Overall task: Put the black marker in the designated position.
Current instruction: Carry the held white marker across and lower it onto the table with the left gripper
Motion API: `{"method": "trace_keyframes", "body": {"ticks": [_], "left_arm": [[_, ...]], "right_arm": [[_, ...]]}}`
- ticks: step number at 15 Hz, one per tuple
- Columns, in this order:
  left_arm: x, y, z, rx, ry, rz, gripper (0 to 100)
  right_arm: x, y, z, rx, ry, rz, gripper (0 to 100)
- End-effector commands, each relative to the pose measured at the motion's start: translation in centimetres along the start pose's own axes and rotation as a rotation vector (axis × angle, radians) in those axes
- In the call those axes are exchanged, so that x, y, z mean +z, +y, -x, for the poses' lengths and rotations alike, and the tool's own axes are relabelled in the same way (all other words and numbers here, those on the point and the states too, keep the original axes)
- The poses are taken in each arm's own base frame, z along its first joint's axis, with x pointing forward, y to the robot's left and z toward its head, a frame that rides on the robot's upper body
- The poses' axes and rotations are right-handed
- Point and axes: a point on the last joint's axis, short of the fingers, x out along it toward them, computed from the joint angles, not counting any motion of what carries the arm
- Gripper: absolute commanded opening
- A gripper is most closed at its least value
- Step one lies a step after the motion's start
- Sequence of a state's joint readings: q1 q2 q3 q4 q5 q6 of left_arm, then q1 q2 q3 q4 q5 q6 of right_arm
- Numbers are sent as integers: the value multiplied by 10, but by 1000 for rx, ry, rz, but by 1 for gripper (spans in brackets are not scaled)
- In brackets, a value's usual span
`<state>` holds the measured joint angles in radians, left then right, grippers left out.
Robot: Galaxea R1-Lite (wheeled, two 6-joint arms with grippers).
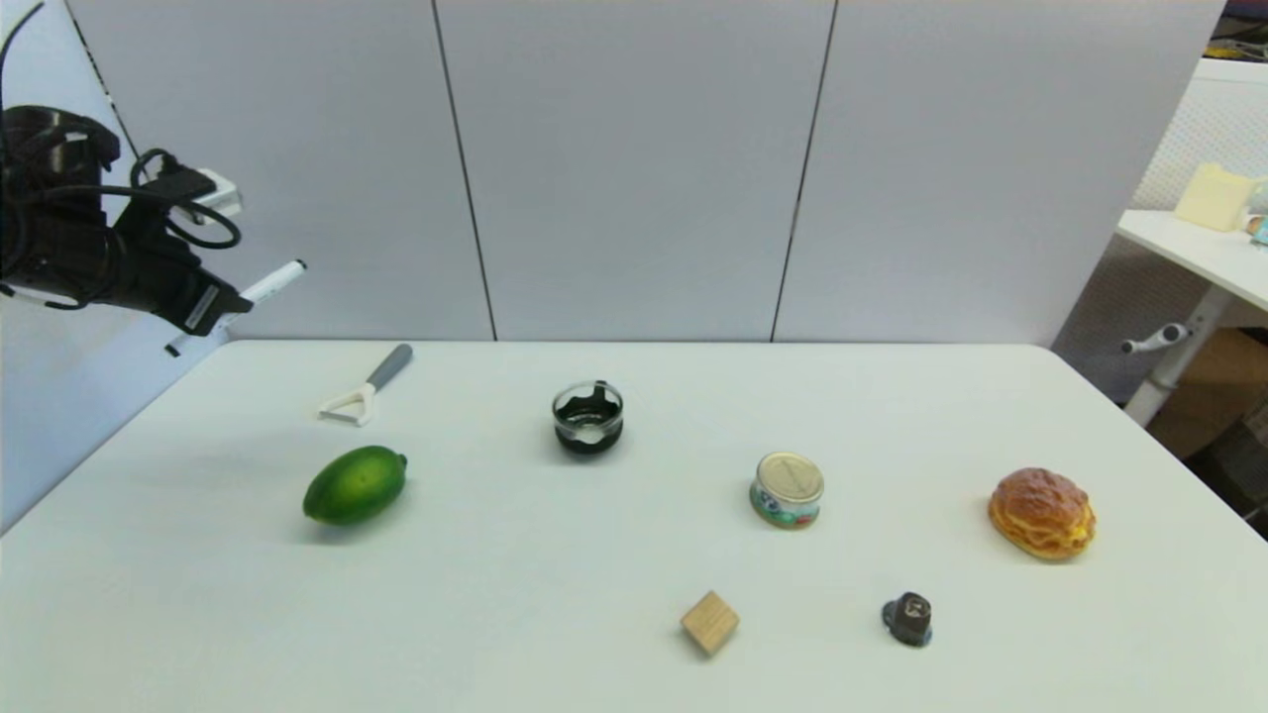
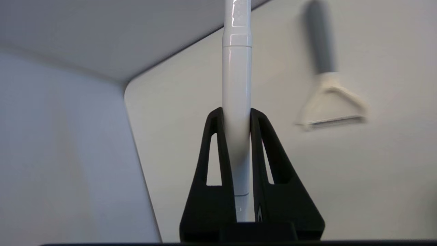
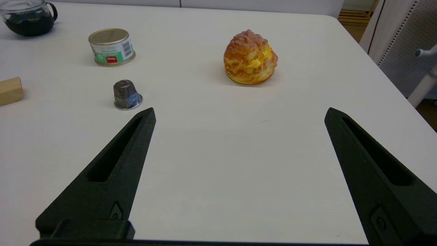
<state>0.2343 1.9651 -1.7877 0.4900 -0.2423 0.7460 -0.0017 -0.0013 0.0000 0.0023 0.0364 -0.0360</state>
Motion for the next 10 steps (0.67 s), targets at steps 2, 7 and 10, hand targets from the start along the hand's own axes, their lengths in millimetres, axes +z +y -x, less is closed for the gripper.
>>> {"method": "trace_keyframes", "body": {"ticks": [2, 7, 10], "left_arm": [[25, -43, 42, -230, -106, -547, 0], [6, -61, 23, -434, -173, -838, 0], [-1, -85, -4, -534, -190, -862, 0]], "right_arm": [[0, 0, 0, 1, 0, 1, 100], [0, 0, 0, 1, 2, 1, 100], [0, 0, 0, 1, 2, 1, 100]]}}
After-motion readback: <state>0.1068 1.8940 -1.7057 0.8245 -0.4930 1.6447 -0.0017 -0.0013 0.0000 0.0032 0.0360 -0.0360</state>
